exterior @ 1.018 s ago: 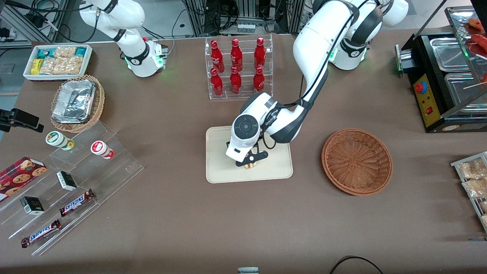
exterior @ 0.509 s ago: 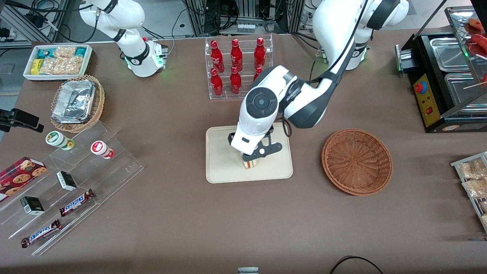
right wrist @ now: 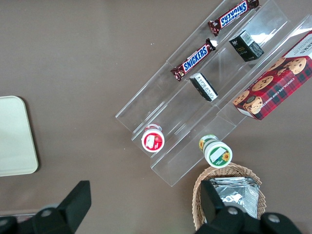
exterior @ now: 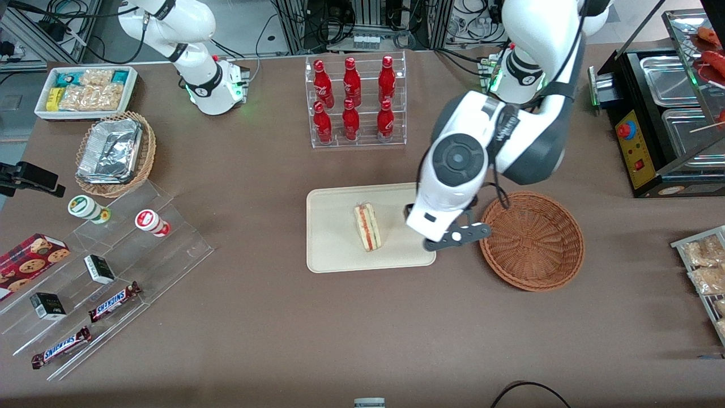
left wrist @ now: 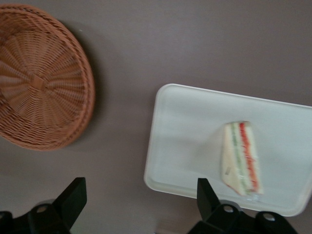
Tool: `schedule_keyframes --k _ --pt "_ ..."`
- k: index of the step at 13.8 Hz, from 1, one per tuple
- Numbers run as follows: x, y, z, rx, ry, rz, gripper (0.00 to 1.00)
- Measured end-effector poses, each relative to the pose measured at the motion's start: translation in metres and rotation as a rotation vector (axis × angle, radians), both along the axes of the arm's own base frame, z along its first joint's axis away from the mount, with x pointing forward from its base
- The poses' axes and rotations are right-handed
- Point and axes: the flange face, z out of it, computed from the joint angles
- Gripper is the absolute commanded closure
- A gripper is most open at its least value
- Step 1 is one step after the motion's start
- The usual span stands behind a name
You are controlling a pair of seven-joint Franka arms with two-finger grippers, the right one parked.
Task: Place sandwich from basket to tray
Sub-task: 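Raise the left gripper and withdraw it back toward the basket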
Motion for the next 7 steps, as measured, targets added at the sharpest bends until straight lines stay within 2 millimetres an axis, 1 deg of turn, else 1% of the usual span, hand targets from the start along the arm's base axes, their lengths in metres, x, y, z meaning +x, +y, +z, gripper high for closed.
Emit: schedule_keyframes --k 1,3,5,7 --pt "0.004 0.017 0.0 0.006 0.005 -0.006 0.0" --pt "0.014 0.052 0.009 0.003 0.005 -0.026 0.0" --pt "0.02 0.091 0.024 -0.008 -0.002 -0.052 0.0" --pt "0.021 0.129 0.042 -0.027 -0.007 -0.098 0.0"
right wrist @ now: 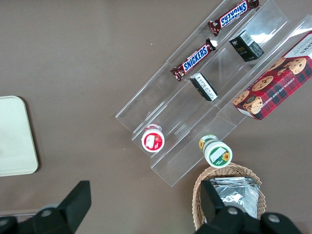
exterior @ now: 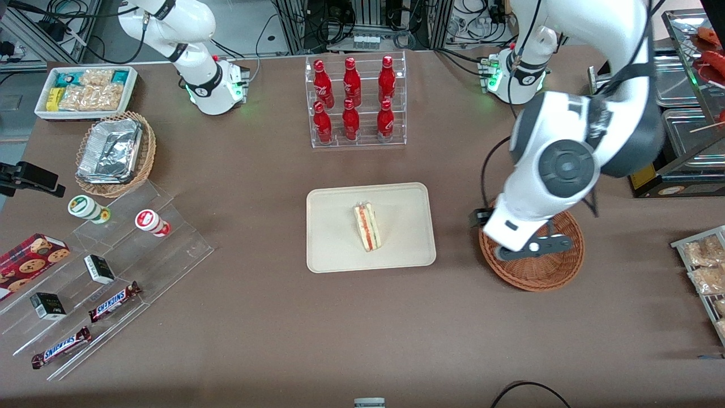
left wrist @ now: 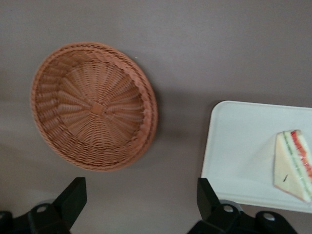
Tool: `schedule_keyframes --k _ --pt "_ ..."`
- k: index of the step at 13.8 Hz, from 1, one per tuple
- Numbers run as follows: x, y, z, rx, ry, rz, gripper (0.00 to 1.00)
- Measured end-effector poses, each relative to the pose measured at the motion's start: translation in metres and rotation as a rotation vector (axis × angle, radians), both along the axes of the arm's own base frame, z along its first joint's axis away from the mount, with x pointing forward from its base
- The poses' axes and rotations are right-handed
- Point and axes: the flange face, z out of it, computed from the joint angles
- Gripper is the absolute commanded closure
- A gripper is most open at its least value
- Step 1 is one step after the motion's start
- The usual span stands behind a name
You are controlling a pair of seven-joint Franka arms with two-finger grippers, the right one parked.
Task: Place sandwich from basket to tray
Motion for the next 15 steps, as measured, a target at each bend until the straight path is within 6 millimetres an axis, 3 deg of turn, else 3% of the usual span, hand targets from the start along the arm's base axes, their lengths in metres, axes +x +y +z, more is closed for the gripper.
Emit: schedule_keyframes --k 4,9,15 --pt "-0.013 0.082 0.041 -0.084 0.058 -0.032 0.0" --pt "-0.036 0.106 0.088 -0.098 0.055 -0.114 0.0" --pt "-0.072 0.163 0.147 -0.1 0.048 -0.18 0.0"
